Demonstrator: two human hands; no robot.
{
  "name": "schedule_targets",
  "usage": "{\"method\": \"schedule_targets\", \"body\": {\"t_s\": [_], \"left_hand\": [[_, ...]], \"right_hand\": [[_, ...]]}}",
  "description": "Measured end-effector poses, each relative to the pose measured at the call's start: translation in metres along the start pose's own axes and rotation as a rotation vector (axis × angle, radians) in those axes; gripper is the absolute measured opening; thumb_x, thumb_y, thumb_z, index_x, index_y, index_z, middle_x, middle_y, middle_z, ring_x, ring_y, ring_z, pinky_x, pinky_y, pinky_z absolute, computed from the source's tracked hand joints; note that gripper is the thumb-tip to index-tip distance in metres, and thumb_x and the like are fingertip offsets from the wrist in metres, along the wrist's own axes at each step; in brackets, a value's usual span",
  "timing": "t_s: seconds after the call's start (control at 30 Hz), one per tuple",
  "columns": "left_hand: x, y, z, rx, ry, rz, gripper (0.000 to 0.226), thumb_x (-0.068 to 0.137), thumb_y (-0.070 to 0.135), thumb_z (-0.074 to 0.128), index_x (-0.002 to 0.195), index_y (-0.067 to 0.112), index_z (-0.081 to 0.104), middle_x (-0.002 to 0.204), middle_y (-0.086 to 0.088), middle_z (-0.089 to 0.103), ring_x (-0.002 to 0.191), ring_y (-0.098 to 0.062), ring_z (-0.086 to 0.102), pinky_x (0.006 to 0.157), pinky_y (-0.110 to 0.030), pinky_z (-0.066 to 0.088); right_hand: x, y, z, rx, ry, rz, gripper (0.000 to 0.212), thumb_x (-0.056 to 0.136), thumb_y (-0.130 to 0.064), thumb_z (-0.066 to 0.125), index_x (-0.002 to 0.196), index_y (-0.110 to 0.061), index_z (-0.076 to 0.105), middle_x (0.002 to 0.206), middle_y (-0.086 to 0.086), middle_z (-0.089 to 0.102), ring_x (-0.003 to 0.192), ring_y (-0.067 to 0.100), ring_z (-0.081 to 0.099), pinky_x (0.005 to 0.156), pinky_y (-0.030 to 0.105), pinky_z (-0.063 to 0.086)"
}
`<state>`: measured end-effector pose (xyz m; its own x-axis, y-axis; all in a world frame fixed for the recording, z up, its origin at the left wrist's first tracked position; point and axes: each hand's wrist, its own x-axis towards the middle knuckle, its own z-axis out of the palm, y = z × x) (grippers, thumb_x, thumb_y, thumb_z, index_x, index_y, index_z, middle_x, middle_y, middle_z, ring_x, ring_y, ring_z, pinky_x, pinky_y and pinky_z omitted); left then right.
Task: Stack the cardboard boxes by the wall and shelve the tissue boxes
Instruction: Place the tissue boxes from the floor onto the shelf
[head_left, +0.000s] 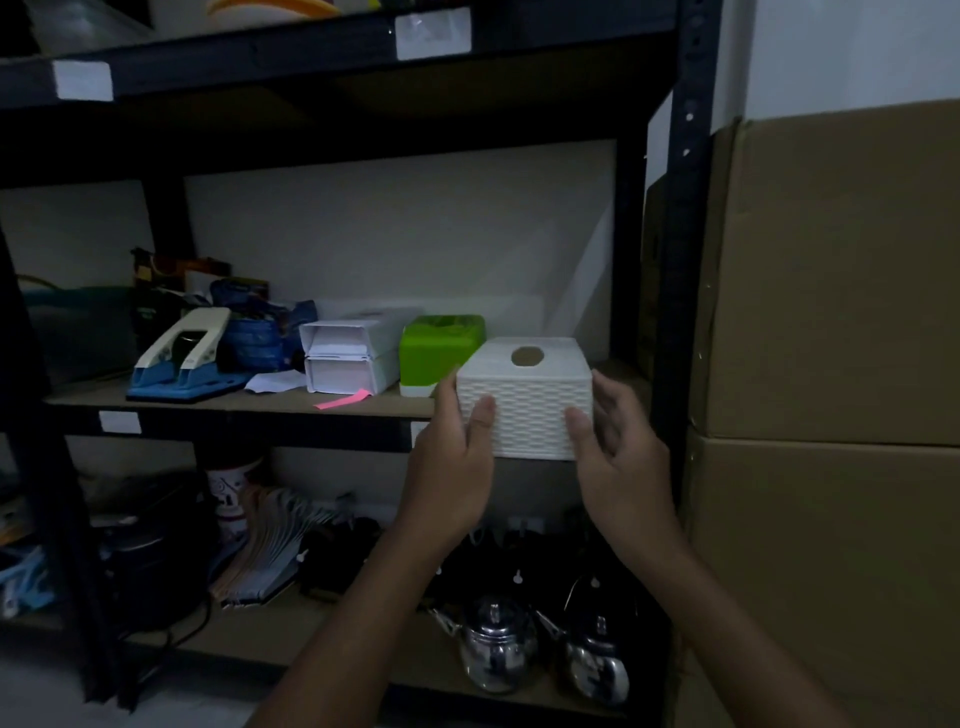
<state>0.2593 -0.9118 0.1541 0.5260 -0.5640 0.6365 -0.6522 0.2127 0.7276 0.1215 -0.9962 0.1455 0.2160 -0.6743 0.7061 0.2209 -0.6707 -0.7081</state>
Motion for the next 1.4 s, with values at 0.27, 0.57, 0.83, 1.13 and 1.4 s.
{"method": "schedule_targets", "body": {"t_s": [0.27, 0.57, 0.83, 1.13, 1.4], "left_hand": [[0.018, 0.010, 0.017, 0.663, -0.037, 0.300, 0.057, 0.098, 0.058, 0.048, 0.152, 0.058, 0.027, 0.167, 0.008, 0.019, 0.150, -0.040, 0.020, 0.119, -0.059, 0.026], [0.047, -0.017, 0.042, 0.813, 0.049, 0.297, 0.075, 0.082, 0.082, 0.051, 0.149, 0.053, 0.035, 0.152, 0.003, 0.037, 0.123, -0.035, 0.039, 0.104, -0.049, 0.041], [0.089, -0.029, 0.050, 0.891, -0.015, 0.179, 0.072, 0.084, 0.082, 0.045, 0.150, 0.054, 0.032, 0.159, 0.008, 0.035, 0.151, -0.035, 0.018, 0.120, -0.066, 0.006], [0.100, -0.022, 0.063, 0.878, -0.130, 0.042, 0.077, 0.090, 0.080, 0.039, 0.156, 0.053, 0.013, 0.171, 0.004, 0.005, 0.156, -0.037, -0.009, 0.117, -0.071, -0.004], [0.004, -0.043, 0.039, 0.809, 0.111, 0.234, 0.071, 0.095, 0.054, 0.049, 0.159, 0.043, 0.022, 0.164, 0.000, 0.033, 0.147, -0.036, 0.029, 0.111, -0.056, 0.038]], "right_hand": [[0.040, 0.021, 0.008, -0.209, -0.129, 0.020, 0.027, 0.105, -0.027, 0.048, 0.131, -0.024, 0.053, 0.113, -0.010, 0.065, 0.102, 0.003, 0.063, 0.087, 0.025, 0.052], [0.023, 0.090, -0.022, -0.962, -0.207, -0.358, 0.045, 0.092, -0.008, 0.048, 0.136, -0.006, 0.053, 0.132, 0.013, 0.057, 0.123, 0.032, 0.050, 0.113, 0.048, 0.034], [0.020, 0.095, -0.012, -0.920, -0.055, -0.397, 0.038, 0.100, -0.019, 0.045, 0.133, -0.004, 0.057, 0.134, 0.014, 0.058, 0.127, 0.030, 0.050, 0.120, 0.044, 0.026], [0.018, 0.090, -0.013, -0.968, -0.144, -0.348, 0.057, 0.090, -0.029, 0.049, 0.141, -0.005, 0.049, 0.142, 0.013, 0.052, 0.136, 0.030, 0.043, 0.121, 0.047, 0.023], [-0.012, 0.070, -0.012, -1.046, -0.226, -0.256, 0.081, 0.087, -0.039, 0.056, 0.157, -0.011, 0.026, 0.166, 0.008, 0.019, 0.155, 0.025, 0.006, 0.126, 0.043, 0.003]]}}
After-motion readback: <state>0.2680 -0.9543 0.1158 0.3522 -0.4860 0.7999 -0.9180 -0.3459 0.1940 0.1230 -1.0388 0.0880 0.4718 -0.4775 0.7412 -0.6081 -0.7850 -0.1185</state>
